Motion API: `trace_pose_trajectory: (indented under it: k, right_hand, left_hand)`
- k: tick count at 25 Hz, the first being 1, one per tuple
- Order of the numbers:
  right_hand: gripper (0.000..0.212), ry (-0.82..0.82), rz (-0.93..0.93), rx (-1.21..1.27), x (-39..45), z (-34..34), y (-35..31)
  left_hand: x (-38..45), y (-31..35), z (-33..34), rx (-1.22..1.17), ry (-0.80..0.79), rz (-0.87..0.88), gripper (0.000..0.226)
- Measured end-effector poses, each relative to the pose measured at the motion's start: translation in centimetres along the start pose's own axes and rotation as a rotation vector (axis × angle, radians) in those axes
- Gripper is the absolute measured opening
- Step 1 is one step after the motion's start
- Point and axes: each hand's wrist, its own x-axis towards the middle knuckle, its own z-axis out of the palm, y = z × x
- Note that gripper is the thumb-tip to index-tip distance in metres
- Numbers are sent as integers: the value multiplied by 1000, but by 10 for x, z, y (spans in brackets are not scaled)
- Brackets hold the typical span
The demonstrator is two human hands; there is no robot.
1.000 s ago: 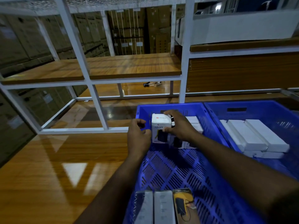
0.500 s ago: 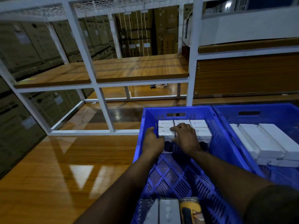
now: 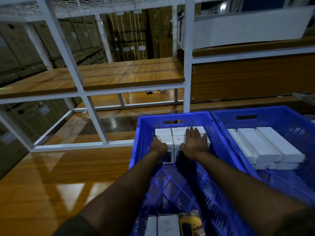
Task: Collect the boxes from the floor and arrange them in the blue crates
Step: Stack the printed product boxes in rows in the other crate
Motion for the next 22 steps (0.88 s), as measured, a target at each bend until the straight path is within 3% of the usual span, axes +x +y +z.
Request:
trace_pose_trajectory:
  k: [3, 8, 13, 19, 22]
  right_hand:
    - [72, -131, -4, -76, -5, 9, 5]
    - [74, -114, -59, -100, -4, 12, 7]
    - [75, -124, -93, -62, -6, 8, 13]
    - [73, 127, -170, 143, -26, -10, -8]
    - [48, 13, -202, 226, -49, -23, -11]
  left_hand:
    - [28, -13, 12, 15, -17, -13, 90]
    - [-1, 12, 9, 103, 50, -24, 62]
    - [2, 11, 0, 202, -6, -28, 58]
    - [-30, 27, -24, 303, 165, 196, 65]
    - [-53, 33, -40, 311, 176, 300, 62]
